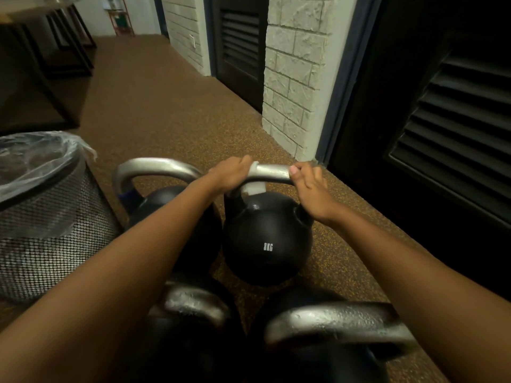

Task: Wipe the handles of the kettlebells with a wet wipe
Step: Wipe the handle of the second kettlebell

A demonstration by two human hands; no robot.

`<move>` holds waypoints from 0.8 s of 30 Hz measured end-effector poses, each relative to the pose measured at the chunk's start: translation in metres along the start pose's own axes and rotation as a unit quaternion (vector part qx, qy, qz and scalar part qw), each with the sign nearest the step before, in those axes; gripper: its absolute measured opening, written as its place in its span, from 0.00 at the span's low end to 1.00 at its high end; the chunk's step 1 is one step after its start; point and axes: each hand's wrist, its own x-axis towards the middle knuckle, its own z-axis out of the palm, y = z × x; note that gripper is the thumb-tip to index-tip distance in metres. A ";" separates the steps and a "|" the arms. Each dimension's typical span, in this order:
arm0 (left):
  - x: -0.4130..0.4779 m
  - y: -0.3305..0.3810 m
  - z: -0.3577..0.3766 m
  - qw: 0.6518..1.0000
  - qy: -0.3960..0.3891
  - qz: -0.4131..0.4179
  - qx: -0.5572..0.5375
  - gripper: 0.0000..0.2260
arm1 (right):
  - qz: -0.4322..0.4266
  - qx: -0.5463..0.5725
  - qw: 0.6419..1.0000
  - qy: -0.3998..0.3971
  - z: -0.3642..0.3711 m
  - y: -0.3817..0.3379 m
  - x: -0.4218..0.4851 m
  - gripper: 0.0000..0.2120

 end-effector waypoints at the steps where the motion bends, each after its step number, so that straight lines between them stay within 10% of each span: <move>1: 0.001 -0.002 -0.001 1.000 -0.004 -0.008 -0.001 0.18 | 0.001 -0.003 1.000 -0.002 -0.001 0.000 0.000 0.17; 16: -0.006 0.009 0.008 0.963 0.099 0.146 0.203 0.19 | 0.000 0.006 1.000 -0.010 -0.003 0.000 -0.001 0.18; 24: 0.003 0.014 -0.004 0.975 0.000 0.031 0.220 0.09 | -0.001 0.005 1.000 -0.007 -0.003 0.000 0.000 0.17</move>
